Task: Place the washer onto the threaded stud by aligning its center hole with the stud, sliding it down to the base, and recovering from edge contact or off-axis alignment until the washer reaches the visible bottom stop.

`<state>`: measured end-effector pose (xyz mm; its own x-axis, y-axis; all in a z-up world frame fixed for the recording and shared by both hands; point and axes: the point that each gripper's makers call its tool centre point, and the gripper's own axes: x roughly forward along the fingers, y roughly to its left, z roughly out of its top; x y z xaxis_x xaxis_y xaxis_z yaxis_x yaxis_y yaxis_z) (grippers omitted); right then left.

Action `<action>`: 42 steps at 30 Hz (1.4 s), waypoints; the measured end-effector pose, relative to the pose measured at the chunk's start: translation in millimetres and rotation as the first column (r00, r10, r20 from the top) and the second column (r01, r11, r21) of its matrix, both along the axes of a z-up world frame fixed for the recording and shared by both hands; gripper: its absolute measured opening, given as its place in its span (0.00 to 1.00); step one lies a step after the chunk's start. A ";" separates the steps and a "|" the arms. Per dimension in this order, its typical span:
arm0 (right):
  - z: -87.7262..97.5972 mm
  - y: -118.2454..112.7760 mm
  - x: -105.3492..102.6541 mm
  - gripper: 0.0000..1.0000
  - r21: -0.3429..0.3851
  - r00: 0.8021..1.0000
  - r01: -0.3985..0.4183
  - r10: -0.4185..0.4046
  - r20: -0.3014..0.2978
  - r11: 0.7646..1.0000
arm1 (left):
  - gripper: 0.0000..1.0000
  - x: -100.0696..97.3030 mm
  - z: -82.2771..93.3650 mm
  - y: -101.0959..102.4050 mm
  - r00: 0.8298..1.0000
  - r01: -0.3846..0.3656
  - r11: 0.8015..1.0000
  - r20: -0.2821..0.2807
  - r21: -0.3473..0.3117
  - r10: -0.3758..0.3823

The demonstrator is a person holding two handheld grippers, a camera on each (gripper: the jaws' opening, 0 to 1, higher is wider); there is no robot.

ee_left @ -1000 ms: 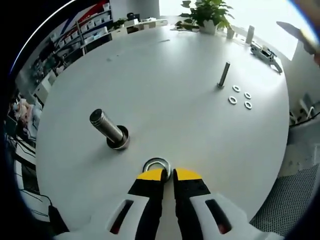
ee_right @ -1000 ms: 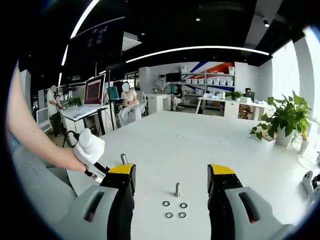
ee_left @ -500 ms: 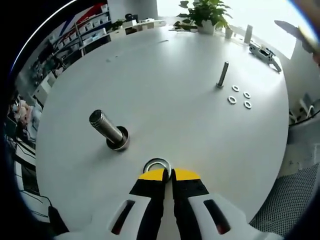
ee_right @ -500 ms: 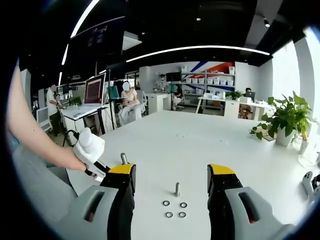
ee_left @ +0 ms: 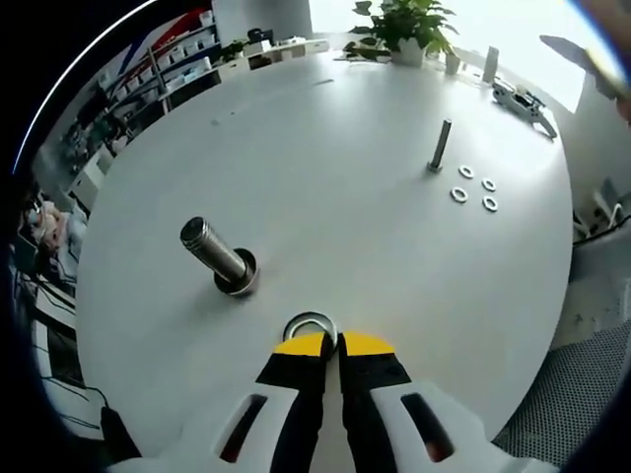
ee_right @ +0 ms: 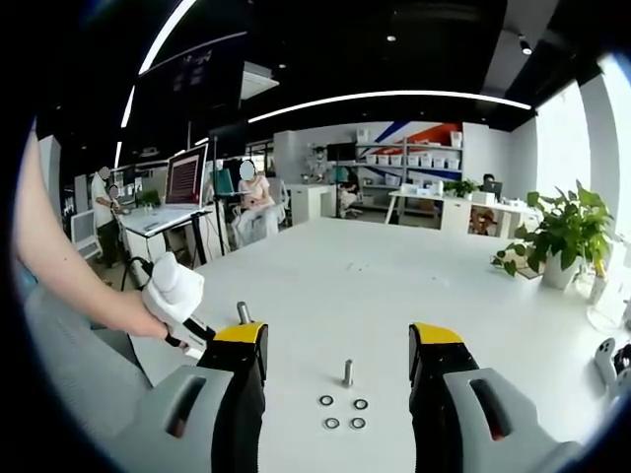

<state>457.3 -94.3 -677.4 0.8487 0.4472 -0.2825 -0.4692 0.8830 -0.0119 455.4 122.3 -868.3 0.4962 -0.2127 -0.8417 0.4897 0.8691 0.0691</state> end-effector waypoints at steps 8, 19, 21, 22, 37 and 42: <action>-0.2 1.4 -0.2 0.60 0.001 1.000 -0.003 0.003 0.000 1.000 | 0.02 3.3 10.9 6.0 1.000 -0.006 1.000 0.024 0.003 0.006; -1.9 3.2 -0.7 0.60 -0.003 1.000 -0.011 0.011 -0.007 1.000 | 0.01 6.4 18.1 10.7 0.999 0.012 1.000 0.042 0.015 -0.012; -1.7 2.6 -0.6 0.60 -0.004 1.000 -0.010 0.010 -0.004 1.000 | 0.01 5.0 16.0 10.6 0.999 0.011 1.000 0.031 0.015 -0.011; -1.7 2.3 -0.7 0.60 -0.001 1.000 -0.008 0.008 -0.006 1.000 | 0.01 5.2 14.7 10.6 0.999 0.013 1.000 0.032 0.018 -0.013; -2.5 2.5 -0.3 0.60 -0.001 1.000 -0.010 0.010 -0.011 1.000 | 0.01 14.0 34.9 10.6 0.995 0.045 0.998 0.087 0.045 -0.049; -2.5 4.1 -0.8 0.60 0.001 1.000 -0.015 0.015 -0.009 1.000 | 0.01 19.5 45.7 12.4 0.993 0.047 0.997 0.108 0.053 -0.053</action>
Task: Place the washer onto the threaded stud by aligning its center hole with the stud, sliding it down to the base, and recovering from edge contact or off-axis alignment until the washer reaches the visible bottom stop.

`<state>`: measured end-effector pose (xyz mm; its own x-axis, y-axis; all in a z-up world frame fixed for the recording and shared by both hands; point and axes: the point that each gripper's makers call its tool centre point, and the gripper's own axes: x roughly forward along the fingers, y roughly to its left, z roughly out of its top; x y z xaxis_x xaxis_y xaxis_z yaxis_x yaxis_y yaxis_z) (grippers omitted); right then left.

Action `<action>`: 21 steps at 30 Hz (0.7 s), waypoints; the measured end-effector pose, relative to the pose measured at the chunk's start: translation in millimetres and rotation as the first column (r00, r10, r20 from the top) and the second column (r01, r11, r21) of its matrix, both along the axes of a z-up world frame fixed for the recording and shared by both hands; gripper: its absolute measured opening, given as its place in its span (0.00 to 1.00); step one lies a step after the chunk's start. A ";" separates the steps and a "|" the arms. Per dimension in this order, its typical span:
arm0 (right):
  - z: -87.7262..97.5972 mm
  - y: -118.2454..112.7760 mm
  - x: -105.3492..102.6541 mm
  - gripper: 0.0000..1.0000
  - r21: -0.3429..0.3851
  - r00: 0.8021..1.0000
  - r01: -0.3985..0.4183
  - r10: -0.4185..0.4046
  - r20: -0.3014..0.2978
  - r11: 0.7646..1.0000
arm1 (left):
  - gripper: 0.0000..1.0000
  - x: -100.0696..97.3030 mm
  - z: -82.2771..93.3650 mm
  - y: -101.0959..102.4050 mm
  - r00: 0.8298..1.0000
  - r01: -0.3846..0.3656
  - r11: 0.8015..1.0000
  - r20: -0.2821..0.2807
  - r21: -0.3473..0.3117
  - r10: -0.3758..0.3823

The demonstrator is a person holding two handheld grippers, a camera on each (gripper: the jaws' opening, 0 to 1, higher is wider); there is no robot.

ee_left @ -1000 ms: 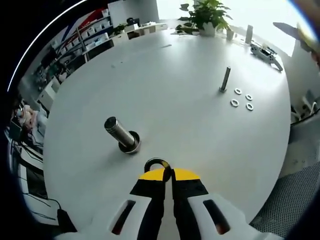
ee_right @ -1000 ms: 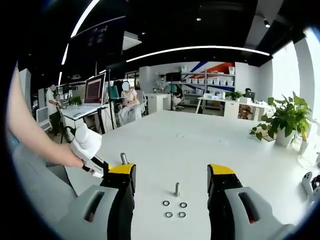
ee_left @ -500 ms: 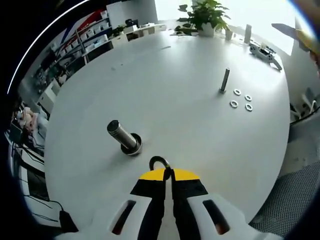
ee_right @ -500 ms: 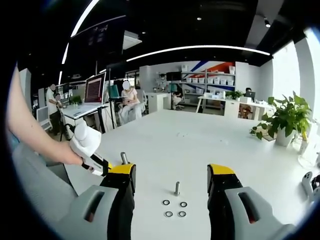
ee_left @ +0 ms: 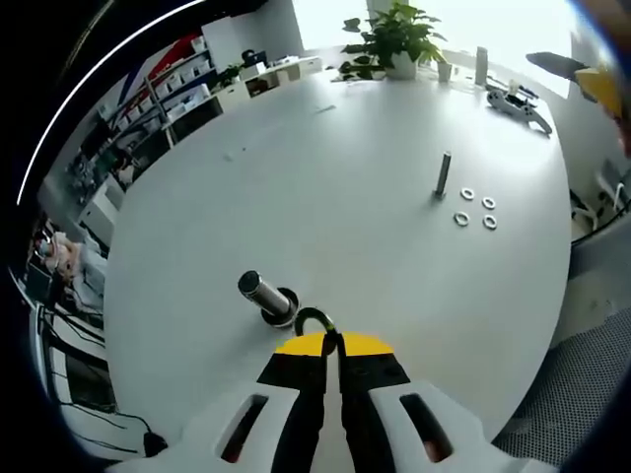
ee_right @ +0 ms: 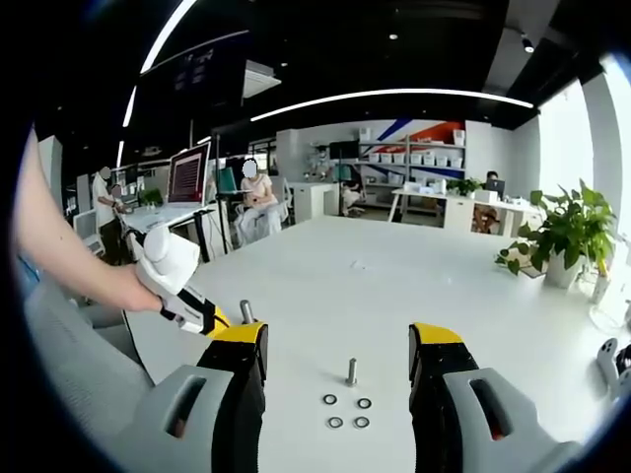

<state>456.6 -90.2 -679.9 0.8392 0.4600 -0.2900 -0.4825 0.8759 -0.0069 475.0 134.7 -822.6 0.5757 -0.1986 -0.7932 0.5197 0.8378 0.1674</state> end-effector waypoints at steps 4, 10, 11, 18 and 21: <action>0.7 -0.8 0.4 0.60 0.004 1.000 0.002 -0.002 0.000 1.000 | 0.01 1.8 5.4 -1.3 1.000 0.014 1.000 0.012 0.011 -0.014; 0.9 -1.3 0.6 0.60 0.005 1.000 0.004 -0.004 0.003 1.000 | 0.01 2.4 11.2 -1.7 0.999 0.035 0.999 0.030 0.028 -0.036; 0.9 -1.1 0.5 0.60 0.006 1.000 0.004 -0.004 0.001 1.000 | 0.01 2.8 12.2 -1.5 0.999 0.039 0.999 0.033 0.033 -0.040; 1.1 0.0 0.2 0.60 0.004 1.000 0.001 -0.001 0.003 1.000 | 0.01 7.5 27.2 0.3 0.997 0.049 0.998 0.059 0.045 -0.051; 1.6 0.3 0.0 0.60 0.005 1.000 0.000 0.000 0.004 1.000 | 0.01 11.6 32.0 1.7 0.996 0.056 0.997 0.072 0.055 -0.060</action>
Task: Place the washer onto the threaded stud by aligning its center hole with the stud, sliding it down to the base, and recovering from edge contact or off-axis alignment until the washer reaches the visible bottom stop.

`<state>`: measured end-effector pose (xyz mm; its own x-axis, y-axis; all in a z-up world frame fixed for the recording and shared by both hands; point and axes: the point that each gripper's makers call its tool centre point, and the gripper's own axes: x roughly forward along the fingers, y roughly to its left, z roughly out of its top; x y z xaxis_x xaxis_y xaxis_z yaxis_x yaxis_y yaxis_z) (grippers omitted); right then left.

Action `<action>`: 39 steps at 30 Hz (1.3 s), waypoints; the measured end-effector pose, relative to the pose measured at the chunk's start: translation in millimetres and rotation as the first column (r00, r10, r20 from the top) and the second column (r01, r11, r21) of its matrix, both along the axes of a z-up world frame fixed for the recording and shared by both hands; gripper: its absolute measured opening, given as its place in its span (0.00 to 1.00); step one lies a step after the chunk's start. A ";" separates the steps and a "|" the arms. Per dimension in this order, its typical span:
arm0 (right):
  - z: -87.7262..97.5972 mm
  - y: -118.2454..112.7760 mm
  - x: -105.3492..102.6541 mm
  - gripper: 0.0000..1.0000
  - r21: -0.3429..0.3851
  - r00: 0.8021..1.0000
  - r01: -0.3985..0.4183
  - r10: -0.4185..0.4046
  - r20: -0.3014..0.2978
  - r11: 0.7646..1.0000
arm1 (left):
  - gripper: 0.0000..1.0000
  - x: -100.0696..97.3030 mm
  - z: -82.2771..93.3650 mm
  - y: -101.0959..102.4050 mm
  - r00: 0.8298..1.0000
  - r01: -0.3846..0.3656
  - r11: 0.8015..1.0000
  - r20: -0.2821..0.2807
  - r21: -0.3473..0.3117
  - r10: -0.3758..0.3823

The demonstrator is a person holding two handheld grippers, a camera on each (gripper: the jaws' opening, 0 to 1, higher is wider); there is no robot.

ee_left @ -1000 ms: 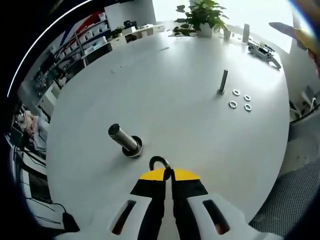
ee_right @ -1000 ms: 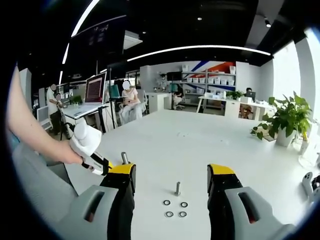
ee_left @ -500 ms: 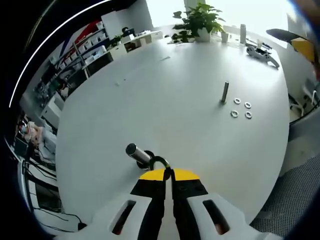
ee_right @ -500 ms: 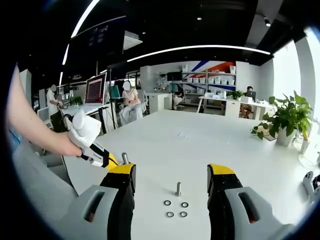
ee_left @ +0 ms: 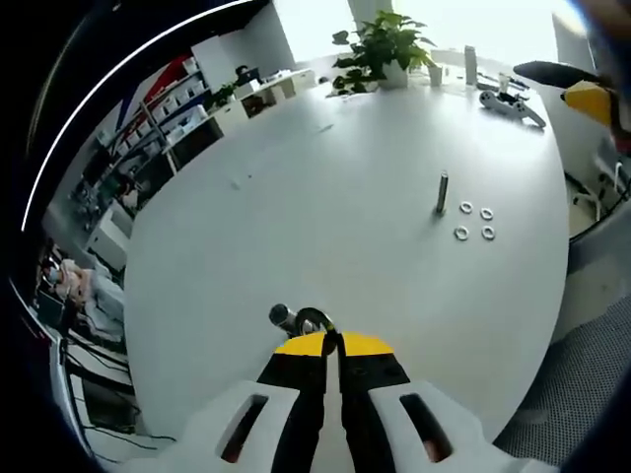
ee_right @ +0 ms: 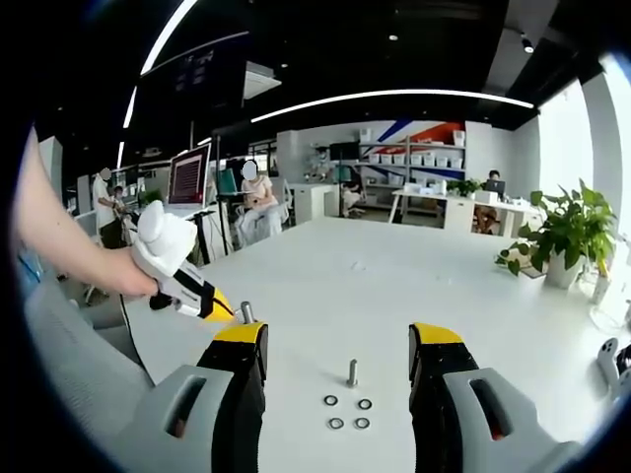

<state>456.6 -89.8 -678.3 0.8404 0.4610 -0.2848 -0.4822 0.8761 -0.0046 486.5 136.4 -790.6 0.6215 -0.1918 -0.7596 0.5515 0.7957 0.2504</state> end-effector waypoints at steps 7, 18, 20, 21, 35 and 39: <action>0.6 -0.3 0.1 0.60 0.000 1.000 0.001 -0.001 0.001 1.000 | 0.01 7.9 7.2 4.4 1.000 0.017 0.999 0.008 0.032 -0.017; 0.7 -1.7 0.3 0.60 0.004 1.000 0.003 -0.003 0.001 1.000 | 0.01 21.5 7.8 8.8 0.997 0.081 0.991 -0.001 0.110 -0.082; 0.5 -2.0 0.5 0.60 0.005 1.000 0.004 -0.004 0.000 1.000 | 0.01 22.3 8.5 8.9 0.997 0.080 0.991 -0.002 0.111 -0.080; 0.2 -1.9 0.5 0.60 0.007 1.000 0.005 -0.005 -0.003 1.000 | 0.01 23.6 7.5 9.4 0.997 0.083 0.989 -0.005 0.118 -0.083; -1.0 -0.8 0.0 0.60 0.005 1.000 0.001 -0.001 -0.008 1.000 | 0.01 29.0 5.3 6.8 0.994 0.113 0.983 -0.022 0.146 -0.111; -1.7 -1.2 0.3 0.60 0.005 1.000 0.003 -0.003 -0.010 1.000 | 0.01 32.5 5.4 9.3 0.994 0.109 0.983 -0.023 0.147 -0.107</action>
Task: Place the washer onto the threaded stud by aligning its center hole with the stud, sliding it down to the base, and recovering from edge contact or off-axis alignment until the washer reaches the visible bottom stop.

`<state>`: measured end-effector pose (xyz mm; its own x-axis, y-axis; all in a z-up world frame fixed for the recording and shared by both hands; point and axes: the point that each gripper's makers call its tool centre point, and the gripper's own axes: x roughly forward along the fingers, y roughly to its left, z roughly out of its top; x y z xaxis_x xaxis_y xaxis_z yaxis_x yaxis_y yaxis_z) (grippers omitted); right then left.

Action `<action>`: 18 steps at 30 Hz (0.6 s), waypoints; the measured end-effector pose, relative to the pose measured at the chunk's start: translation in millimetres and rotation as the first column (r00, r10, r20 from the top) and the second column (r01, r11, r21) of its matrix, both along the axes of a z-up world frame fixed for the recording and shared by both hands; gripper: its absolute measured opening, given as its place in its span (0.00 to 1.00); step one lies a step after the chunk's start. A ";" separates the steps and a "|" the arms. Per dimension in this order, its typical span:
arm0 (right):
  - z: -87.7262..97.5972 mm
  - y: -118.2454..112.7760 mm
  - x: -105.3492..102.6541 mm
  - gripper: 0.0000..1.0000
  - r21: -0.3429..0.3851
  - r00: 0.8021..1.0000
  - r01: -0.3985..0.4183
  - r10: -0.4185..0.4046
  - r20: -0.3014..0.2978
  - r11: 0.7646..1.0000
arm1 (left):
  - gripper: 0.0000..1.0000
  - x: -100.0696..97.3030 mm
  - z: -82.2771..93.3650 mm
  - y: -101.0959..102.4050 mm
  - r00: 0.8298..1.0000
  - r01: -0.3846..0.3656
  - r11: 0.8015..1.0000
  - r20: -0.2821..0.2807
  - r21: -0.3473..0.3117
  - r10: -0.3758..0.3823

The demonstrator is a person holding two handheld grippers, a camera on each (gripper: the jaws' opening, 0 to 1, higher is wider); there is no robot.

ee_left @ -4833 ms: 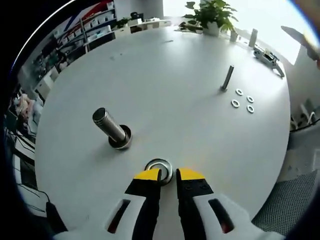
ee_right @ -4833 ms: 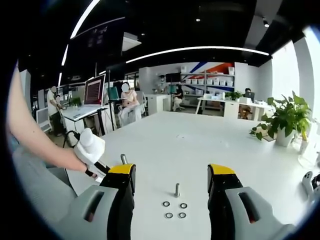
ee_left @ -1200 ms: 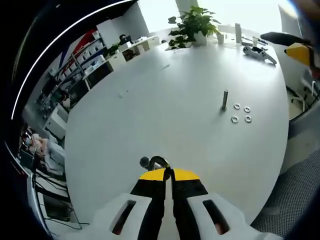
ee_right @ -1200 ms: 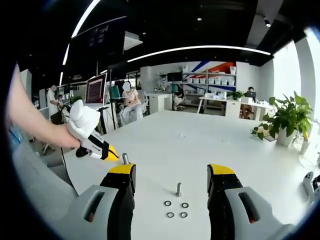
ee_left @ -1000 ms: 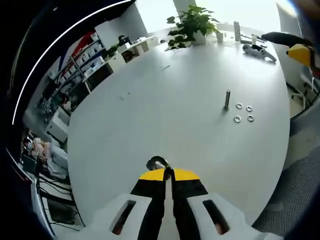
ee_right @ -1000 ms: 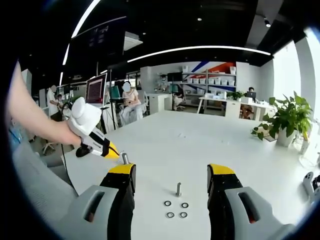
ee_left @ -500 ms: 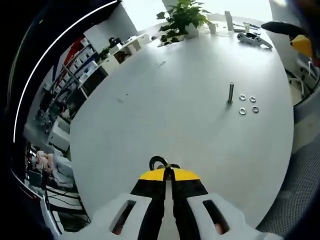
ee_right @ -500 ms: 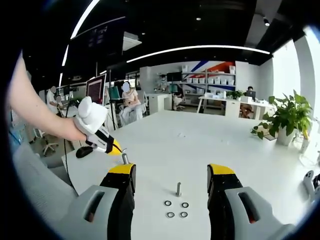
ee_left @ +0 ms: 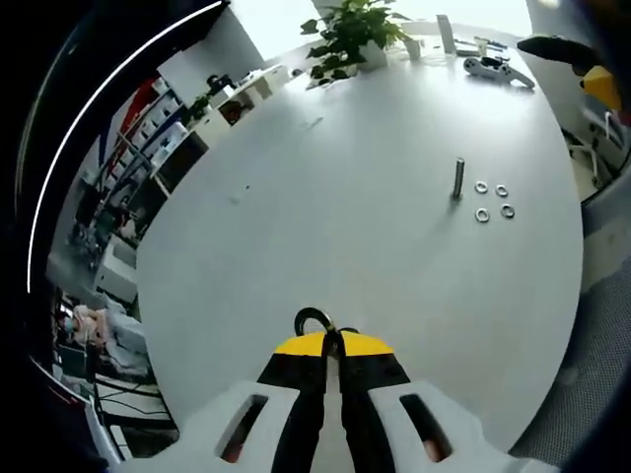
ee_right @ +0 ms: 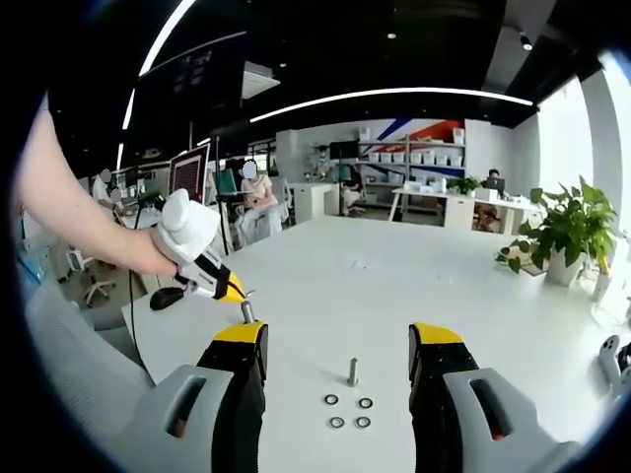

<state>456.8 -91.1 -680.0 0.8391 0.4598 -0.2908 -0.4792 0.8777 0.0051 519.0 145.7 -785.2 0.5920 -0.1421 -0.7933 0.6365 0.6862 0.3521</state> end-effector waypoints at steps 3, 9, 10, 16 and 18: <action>-0.3 0.2 0.2 0.60 0.000 1.000 0.000 0.000 -0.001 1.000 | 0.01 0.3 0.1 -0.6 1.000 0.003 1.000 0.000 0.000 -0.003; -1.3 0.1 -0.1 0.60 -0.003 1.000 -0.001 0.001 -0.004 1.000 | 0.01 2.6 -0.3 -1.1 1.000 -0.001 1.000 0.001 -0.012 0.001; -1.3 0.2 0.0 0.60 -0.003 1.000 -0.001 0.001 -0.005 1.000 | 0.01 2.9 -0.2 -1.6 1.000 -0.002 1.000 0.001 -0.016 0.002; -1.9 0.1 0.0 0.60 -0.001 1.000 0.000 0.000 -0.007 1.000 | 0.01 1.1 -2.0 -0.4 1.000 -0.006 1.000 -0.008 -0.012 0.006; -1.7 -0.1 -0.3 0.60 -0.003 1.000 -0.001 0.000 -0.008 1.000 | 0.01 -0.3 -2.9 0.4 1.000 -0.004 1.000 -0.012 -0.008 0.004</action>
<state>456.6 -91.2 -681.7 0.8366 0.4593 -0.2985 -0.4796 0.8775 0.0061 518.7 146.1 -788.1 0.5832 -0.1456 -0.7992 0.6377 0.6915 0.3394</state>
